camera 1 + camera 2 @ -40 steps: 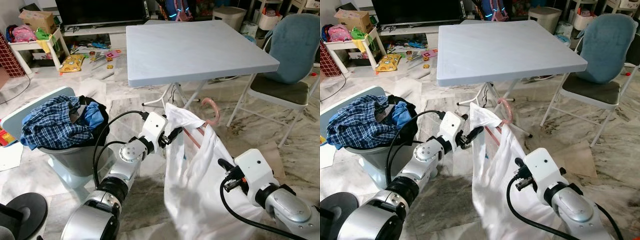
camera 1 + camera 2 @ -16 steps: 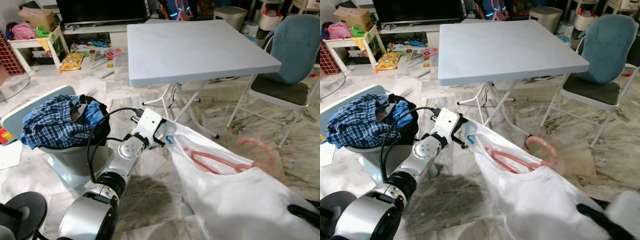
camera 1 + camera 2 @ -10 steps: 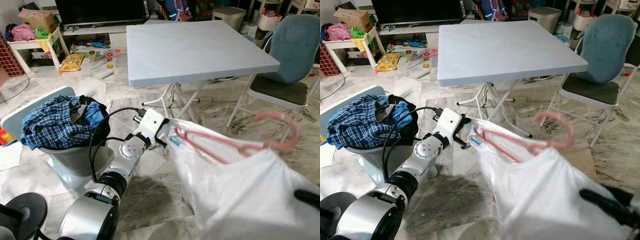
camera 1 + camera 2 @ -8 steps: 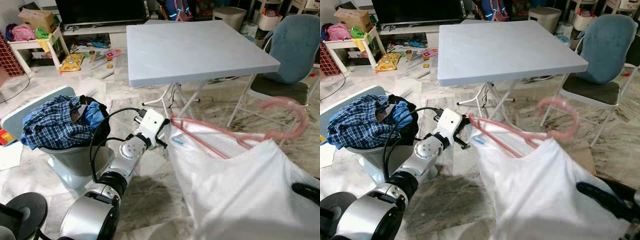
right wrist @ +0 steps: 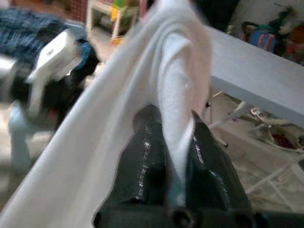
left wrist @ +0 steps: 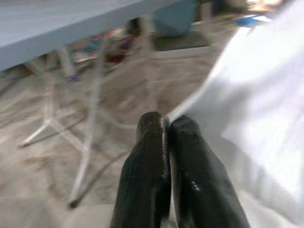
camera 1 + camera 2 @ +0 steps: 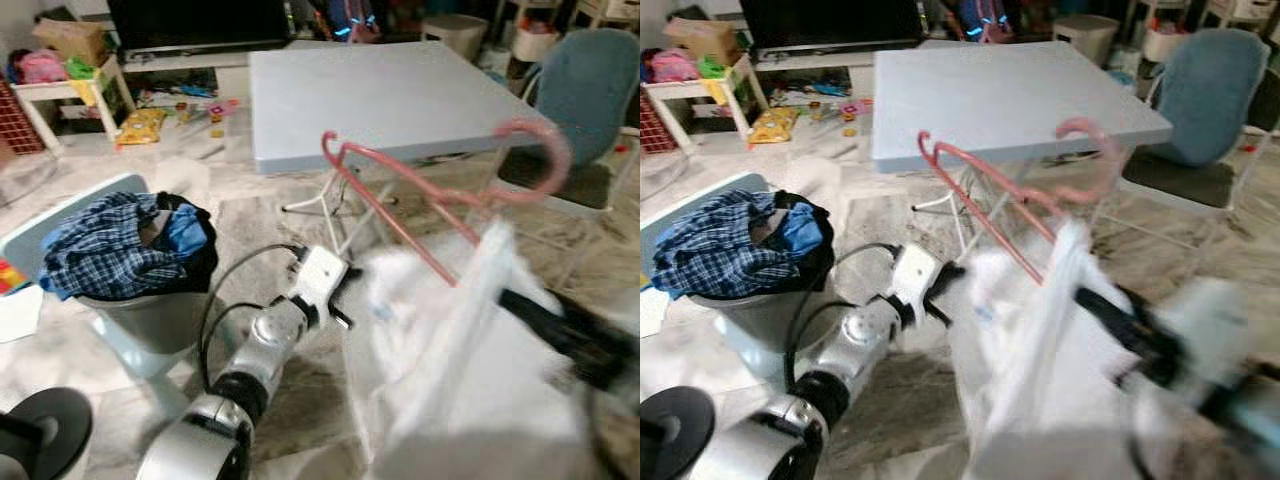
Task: Hang hanger
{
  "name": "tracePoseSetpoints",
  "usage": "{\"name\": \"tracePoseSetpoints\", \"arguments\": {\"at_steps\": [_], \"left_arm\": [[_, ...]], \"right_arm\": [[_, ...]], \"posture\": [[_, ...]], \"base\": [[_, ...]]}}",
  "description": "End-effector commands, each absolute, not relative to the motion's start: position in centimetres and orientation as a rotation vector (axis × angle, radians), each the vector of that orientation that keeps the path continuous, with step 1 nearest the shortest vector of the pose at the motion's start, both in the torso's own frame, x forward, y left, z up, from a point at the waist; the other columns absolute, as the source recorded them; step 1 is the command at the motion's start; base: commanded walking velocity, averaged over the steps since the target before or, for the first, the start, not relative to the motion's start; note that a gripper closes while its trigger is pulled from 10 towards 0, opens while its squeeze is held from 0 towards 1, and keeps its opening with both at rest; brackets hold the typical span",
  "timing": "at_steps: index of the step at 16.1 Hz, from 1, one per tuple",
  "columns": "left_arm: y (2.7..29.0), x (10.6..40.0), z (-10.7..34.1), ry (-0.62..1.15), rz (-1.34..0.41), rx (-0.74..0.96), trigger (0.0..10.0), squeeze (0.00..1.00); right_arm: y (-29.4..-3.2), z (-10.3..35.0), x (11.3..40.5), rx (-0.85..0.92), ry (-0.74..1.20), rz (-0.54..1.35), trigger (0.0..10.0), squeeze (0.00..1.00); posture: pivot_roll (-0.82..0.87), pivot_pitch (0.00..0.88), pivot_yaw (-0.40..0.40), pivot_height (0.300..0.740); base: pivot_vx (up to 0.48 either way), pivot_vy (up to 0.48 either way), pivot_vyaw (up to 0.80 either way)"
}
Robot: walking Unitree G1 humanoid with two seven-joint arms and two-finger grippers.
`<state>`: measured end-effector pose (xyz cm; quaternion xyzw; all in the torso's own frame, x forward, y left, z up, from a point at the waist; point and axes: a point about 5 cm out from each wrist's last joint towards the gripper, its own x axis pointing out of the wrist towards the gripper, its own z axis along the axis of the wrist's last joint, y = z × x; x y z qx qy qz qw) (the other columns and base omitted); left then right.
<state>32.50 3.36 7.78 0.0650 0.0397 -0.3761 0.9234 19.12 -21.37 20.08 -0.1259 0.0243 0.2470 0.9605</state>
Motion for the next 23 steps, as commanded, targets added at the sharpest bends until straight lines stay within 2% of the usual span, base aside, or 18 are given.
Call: {"name": "tracePoseSetpoints", "arguments": {"at_steps": [1, 3, 6, 9, 11, 13, 15, 16, 18, 20, 23], "left_arm": [[2.7, 32.4, 8.8, 0.028, -0.843, 0.132, 10.0, 1.0], [2.4, 31.8, 9.0, -0.027, -0.925, 0.191, 10.0, 1.0], [2.7, 31.7, 9.1, -0.05, -0.942, 0.23, 10.0, 1.0], [2.6, 30.9, 9.3, -0.086, -1.056, 0.28, 10.0, 1.0], [2.0, 29.7, 9.4, -0.138, -1.185, 0.29, 10.0, 1.0], [1.9, 29.3, 9.2, -0.144, -1.22, 0.306, 10.0, 1.0], [2.1, 29.1, 9.5, -0.147, -1.213, 0.217, 10.0, 1.0], [2.4, 29.3, 9.9, -0.137, -1.21, 0.152, 10.0, 1.0], [2.9, 29.6, 10.5, -0.147, -1.216, 0.133, 10.0, 1.0], [3.7, 30.3, 11.4, -0.181, -1.223, 0.166, 10.0, 1.0], [4.5, 30.6, 11.5, -0.191, -1.282, 0.286, 10.0, 1.0]], "right_arm": [[-20.8, 19.4, 20.0, -0.274, 0.055, 0.459, 10.0, 0.0], [-19.6, 17.4, 22.6, -0.221, 0.085, 0.341, 10.0, 0.0], [-18.1, 15.7, 23.4, -0.325, 0.136, 0.344, 10.0, 0.0], [-19.5, 14.2, 23.6, -0.456, 0.22, 0.296, 10.0, 0.0], [-22.3, 13.8, 23.4, -0.609, 0.28, 0.269, 10.0, 0.0], [-23.2, 13.6, 23.2, -0.657, 0.304, 0.261, 10.0, 0.0], [-23.9, 13.1, 23.0, -0.661, 0.317, 0.237, 10.0, 0.0], [-23.9, 12.9, 22.8, -0.667, 0.323, 0.254, 10.0, 0.0], [-24.1, 12.4, 22.3, -0.696, 0.34, 0.284, 10.0, 0.0], [-24.7, 12.1, 21.2, -0.718, 0.374, 0.348, 10.0, 0.0], [-27.3, 13.1, 18.3, -0.749, 0.44, 0.497, 10.0, 0.0]], "posture": [[-0.1, 0.0, 0.0, 0.74], [-0.09, 0.0, -0.008, 0.74], [-0.08, 0.0, -0.019, 0.74], [-0.08, 0.0, -0.024, 0.74], [-0.09, 0.0, -0.019, 0.74], [-0.09, 0.0, -0.017, 0.74], [-0.09, 0.0, -0.014, 0.74], [-0.08, 0.0, -0.013, 0.74], [-0.07, 0.0, -0.01, 0.74], [-0.07, 0.0, -0.001, 0.74], [-0.07, 0.0, 0.016, 0.74]], "base": [[0.0, 0.0, 0.0], [0.0, 0.0, 0.0], [0.0, 0.0, 0.0], [0.0, 0.0, 0.0], [0.0, 0.0, 0.0], [0.0, 0.0, 0.0], [0.0, 0.0, 0.0], [0.0, 0.0, 0.0], [0.0, 0.0, 0.0], [0.0, 0.0, 0.0], [0.0, 0.0, 0.0]]}}
